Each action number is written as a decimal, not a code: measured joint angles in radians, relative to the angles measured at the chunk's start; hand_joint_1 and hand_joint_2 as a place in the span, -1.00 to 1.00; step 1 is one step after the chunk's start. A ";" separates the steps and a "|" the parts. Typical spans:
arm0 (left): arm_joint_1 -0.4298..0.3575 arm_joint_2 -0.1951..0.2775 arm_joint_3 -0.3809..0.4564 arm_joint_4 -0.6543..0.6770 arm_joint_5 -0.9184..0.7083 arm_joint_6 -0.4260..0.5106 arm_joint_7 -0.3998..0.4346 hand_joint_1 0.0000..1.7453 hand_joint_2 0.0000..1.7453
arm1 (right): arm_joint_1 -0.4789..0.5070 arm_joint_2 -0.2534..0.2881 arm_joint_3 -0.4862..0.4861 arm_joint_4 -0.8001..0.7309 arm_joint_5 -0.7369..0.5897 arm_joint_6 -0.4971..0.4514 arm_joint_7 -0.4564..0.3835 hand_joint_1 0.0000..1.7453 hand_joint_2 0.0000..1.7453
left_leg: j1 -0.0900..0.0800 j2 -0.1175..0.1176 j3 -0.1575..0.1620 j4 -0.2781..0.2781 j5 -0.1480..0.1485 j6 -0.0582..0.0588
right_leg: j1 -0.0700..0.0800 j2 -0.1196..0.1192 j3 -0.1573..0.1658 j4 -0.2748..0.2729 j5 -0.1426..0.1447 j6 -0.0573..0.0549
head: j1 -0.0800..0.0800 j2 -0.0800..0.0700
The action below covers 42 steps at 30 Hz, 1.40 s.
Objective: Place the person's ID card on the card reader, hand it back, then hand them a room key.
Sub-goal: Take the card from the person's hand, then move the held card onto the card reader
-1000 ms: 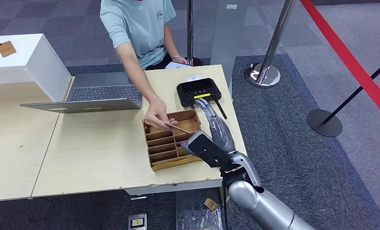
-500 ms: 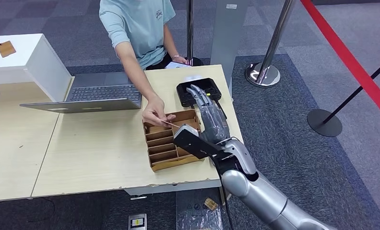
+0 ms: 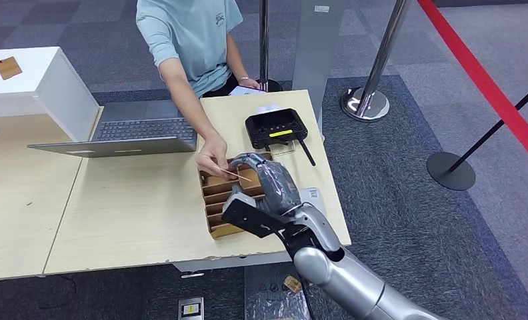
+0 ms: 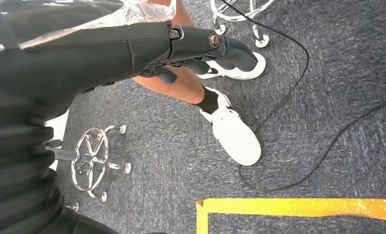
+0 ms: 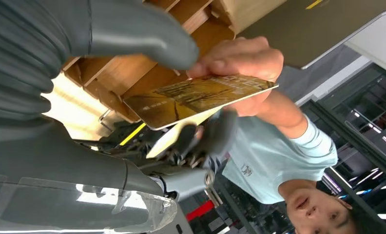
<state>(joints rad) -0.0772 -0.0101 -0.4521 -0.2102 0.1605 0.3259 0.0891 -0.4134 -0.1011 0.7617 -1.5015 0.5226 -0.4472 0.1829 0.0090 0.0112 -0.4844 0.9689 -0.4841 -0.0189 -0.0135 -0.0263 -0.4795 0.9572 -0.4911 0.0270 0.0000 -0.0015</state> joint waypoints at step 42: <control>0.001 0.002 -0.020 0.000 0.070 0.023 0.021 -1.00 1.00 | 0.177 -0.106 -0.371 0.342 0.096 -0.247 0.030 1.00 1.00 | 0.000 0.000 0.001 0.000 0.000 0.000 | -0.001 0.000 0.000 0.000 0.000 0.000 | 0.000 0.000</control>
<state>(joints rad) -0.0758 -0.0086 -0.4725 -0.2102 0.2308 0.3487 0.1103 -0.2369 -0.2074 0.3903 -1.1596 0.6190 -0.6938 0.2133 0.0095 0.0110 -0.4839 0.9691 -0.4842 -0.0190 -0.0140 -0.0260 -0.4797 0.9569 -0.4906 0.0272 0.0000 -0.0015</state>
